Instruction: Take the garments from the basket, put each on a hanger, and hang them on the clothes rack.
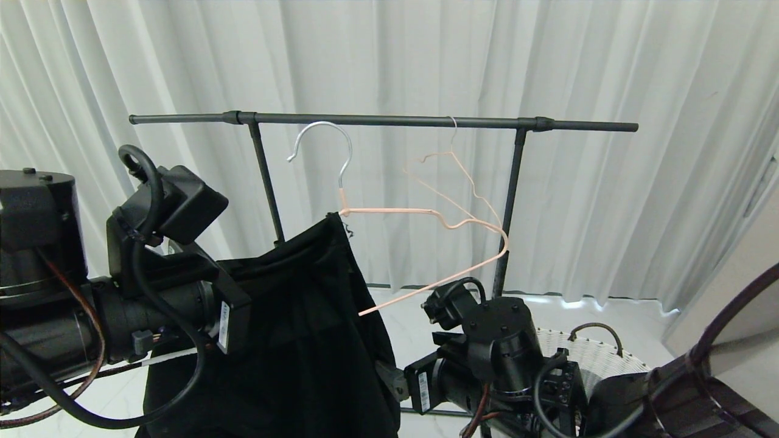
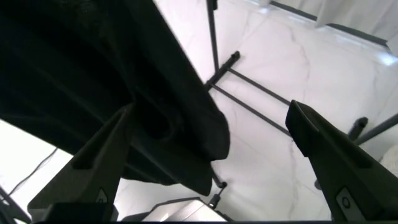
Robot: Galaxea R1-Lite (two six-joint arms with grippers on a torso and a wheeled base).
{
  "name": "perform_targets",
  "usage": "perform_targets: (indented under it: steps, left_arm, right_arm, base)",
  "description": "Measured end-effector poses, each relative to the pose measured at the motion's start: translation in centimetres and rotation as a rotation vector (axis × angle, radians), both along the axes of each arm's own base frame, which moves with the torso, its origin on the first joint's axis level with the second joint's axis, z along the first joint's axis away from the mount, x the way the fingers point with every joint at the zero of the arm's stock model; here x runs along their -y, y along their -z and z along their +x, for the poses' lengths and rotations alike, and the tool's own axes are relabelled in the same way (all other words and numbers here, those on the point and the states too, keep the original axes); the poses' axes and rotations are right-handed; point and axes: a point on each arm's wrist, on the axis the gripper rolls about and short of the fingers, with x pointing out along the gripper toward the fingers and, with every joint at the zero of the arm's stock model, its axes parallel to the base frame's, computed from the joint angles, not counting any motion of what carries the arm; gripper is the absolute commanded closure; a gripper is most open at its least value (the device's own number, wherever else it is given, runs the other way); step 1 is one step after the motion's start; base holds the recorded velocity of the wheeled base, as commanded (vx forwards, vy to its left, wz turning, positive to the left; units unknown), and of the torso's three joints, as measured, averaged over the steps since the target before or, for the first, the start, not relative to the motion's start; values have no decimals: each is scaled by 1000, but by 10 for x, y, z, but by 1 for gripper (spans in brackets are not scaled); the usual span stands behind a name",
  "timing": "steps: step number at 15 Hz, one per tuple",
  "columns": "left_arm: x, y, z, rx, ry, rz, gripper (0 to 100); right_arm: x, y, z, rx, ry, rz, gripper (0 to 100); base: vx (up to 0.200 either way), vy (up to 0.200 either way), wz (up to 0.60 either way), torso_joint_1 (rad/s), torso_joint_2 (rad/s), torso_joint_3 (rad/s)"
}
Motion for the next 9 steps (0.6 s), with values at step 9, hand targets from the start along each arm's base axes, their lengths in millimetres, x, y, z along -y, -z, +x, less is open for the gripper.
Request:
perform_targets:
  steps: [9]
  left_arm:
    - [4, -2, -5, 12, 4, 4, 100]
  right_arm:
    - [2, 7, 0, 66, 8, -93, 0]
  base:
    - [0, 0, 0, 0, 0, 0]
